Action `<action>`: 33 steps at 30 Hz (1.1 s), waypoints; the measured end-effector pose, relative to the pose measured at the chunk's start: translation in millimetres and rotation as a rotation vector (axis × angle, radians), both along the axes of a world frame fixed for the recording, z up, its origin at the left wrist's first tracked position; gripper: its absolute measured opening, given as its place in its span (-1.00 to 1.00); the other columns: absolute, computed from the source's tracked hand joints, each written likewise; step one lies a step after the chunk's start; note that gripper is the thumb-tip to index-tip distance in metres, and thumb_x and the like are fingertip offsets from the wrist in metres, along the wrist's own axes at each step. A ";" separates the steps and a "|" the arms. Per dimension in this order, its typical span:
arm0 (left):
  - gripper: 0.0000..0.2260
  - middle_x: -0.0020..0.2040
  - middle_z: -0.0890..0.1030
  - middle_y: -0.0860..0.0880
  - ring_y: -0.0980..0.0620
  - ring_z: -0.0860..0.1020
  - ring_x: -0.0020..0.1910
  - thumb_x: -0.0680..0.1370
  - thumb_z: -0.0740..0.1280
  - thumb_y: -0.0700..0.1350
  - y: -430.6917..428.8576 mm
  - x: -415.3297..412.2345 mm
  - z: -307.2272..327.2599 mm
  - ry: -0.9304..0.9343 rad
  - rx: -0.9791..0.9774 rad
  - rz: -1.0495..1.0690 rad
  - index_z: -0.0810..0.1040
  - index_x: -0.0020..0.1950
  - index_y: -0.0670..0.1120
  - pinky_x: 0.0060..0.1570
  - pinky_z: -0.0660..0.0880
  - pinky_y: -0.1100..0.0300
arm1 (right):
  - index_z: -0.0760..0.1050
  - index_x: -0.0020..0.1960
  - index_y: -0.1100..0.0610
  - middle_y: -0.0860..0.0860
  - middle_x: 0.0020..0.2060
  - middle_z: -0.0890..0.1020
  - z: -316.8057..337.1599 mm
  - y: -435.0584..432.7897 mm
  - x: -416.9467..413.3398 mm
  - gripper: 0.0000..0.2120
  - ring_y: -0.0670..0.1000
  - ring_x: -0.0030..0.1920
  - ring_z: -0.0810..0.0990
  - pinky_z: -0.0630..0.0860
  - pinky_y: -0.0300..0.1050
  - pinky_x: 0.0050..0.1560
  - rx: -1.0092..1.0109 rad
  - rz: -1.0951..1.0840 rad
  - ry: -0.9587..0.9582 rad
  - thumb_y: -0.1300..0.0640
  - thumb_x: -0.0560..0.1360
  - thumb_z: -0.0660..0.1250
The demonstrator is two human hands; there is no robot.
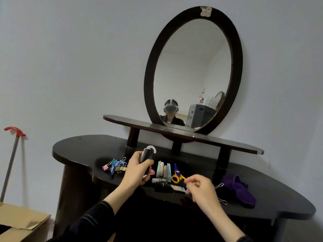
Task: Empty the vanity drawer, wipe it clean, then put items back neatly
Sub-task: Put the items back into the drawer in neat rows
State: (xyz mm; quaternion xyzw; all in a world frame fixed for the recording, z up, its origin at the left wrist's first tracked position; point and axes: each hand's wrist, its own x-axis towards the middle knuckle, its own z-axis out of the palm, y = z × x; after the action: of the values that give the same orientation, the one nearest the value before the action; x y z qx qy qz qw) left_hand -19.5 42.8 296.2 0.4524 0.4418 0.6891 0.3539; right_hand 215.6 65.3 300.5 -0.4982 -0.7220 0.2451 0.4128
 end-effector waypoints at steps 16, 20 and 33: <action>-0.78 -0.34 0.60 -0.16 0.01 0.38 -0.58 0.49 0.35 -0.14 12.5 -6.2 -3.6 -0.043 -0.063 -0.049 0.45 0.10 -0.13 -0.59 0.21 0.30 | 0.57 -0.11 -0.12 -0.18 -0.13 0.63 45.1 49.4 -57.1 -0.91 -0.12 -0.07 0.59 0.54 -0.06 -0.11 0.125 0.157 -0.710 -0.02 0.42 0.30; -0.83 -0.32 0.58 -0.17 0.02 0.44 -0.51 0.50 0.34 -0.18 11.8 -2.4 -3.6 -0.008 -0.061 -0.043 0.46 0.07 -0.13 -0.58 0.25 0.30 | 0.51 -0.08 -0.13 -0.20 -0.14 0.55 34.9 49.8 -24.7 -0.95 -0.19 -0.15 0.50 0.30 -0.21 -0.30 0.189 0.013 -0.820 -0.05 0.46 0.30; -0.75 -0.33 0.57 -0.14 -0.10 0.48 -0.36 0.36 0.37 -0.09 16.6 1.7 -8.9 0.177 -0.040 -0.019 0.48 0.00 -0.09 -0.50 0.35 0.19 | 0.54 -0.11 -0.15 -0.20 -0.22 0.62 33.2 44.6 15.8 -0.88 -0.22 -0.19 0.54 0.41 -0.21 -0.26 0.365 -0.046 -0.496 -0.09 0.59 0.28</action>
State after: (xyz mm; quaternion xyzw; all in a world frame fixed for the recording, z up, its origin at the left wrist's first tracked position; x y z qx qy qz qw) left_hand -17.8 59.4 287.3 0.5084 0.4807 0.6341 0.3291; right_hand 231.4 109.9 333.7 -0.4767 -0.8213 -0.0274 0.3123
